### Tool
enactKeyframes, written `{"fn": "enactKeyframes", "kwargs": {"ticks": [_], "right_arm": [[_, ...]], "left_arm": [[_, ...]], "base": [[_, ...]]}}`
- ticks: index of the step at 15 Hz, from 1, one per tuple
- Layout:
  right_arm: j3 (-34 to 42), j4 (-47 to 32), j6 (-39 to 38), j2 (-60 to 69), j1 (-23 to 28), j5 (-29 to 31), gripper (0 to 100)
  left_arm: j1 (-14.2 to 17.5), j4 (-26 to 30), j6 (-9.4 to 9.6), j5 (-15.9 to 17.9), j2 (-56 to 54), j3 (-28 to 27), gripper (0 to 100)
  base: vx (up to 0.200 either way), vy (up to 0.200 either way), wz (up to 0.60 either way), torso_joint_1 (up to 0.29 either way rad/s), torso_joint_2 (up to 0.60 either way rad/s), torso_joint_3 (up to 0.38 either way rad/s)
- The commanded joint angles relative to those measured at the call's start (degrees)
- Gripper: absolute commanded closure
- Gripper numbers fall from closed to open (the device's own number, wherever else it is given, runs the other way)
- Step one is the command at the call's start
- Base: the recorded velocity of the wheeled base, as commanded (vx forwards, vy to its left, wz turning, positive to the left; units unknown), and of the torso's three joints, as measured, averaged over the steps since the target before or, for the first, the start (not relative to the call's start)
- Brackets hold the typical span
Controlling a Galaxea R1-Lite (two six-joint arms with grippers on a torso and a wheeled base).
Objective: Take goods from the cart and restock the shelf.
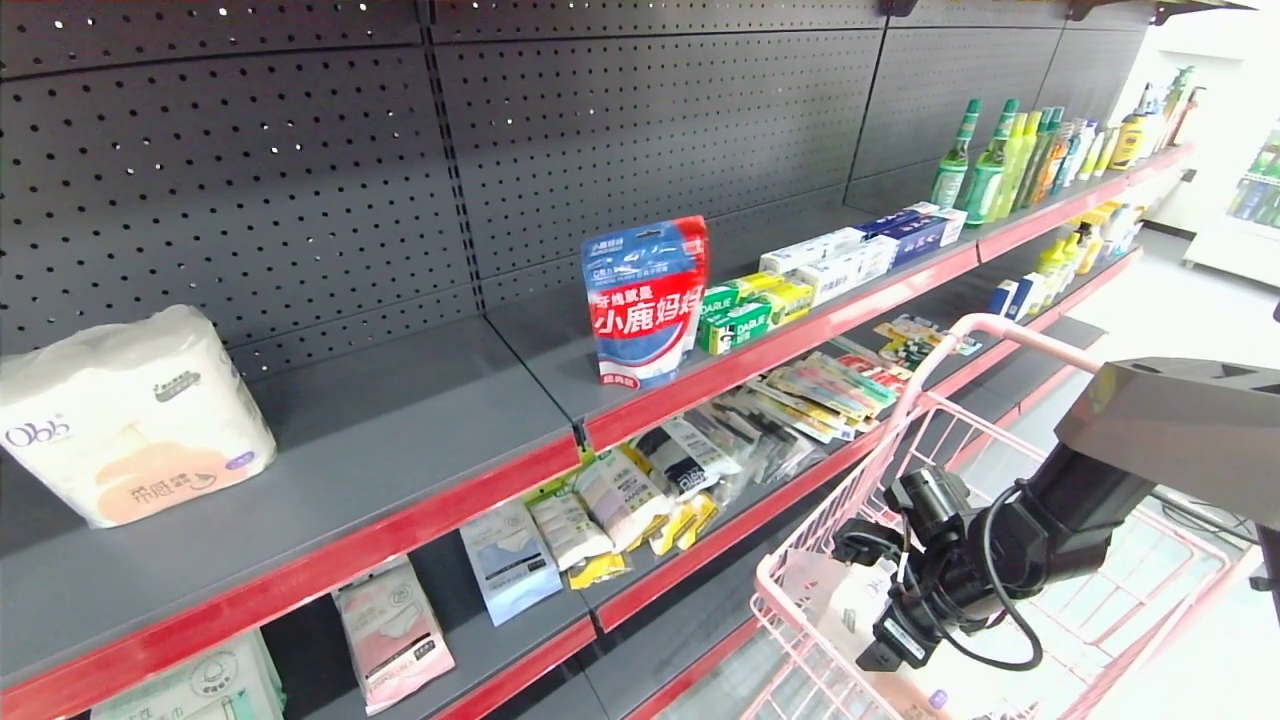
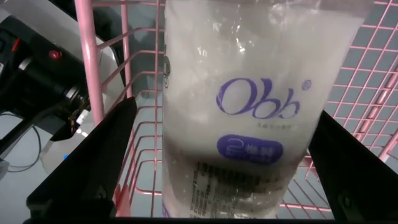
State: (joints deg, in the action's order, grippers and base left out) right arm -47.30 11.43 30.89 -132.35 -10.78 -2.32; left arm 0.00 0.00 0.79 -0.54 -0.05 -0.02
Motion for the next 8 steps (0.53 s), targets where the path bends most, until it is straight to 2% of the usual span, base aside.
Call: {"fn": "enactKeyframes", "kwargs": {"ticks": [1, 6, 8], "right_arm": [[-0.07, -0.01, -0.04, -0.01, 0.23, -0.32, 0], [0.45, 2.98, -0.04, -0.89, 0.23, -0.32, 0], [1.16, 4.47, -0.04, -0.89, 0.32, -0.41, 0]], "left_arm": [[0.0, 0.0, 0.0, 0.01, 0.05, 0.02, 0], [0.0, 0.0, 0.0, 0.01, 0.05, 0.02, 0], [0.0, 0.0, 0.0, 0.01, 0.05, 0.02, 0]], "base": [[0.0, 0.0, 0.0, -0.105, 0.27, 0.149], [0.0, 0.0, 0.0, -0.007, 0.02, 0.007], [0.0, 0.0, 0.6, -0.078, 0.2, 0.119]]}}
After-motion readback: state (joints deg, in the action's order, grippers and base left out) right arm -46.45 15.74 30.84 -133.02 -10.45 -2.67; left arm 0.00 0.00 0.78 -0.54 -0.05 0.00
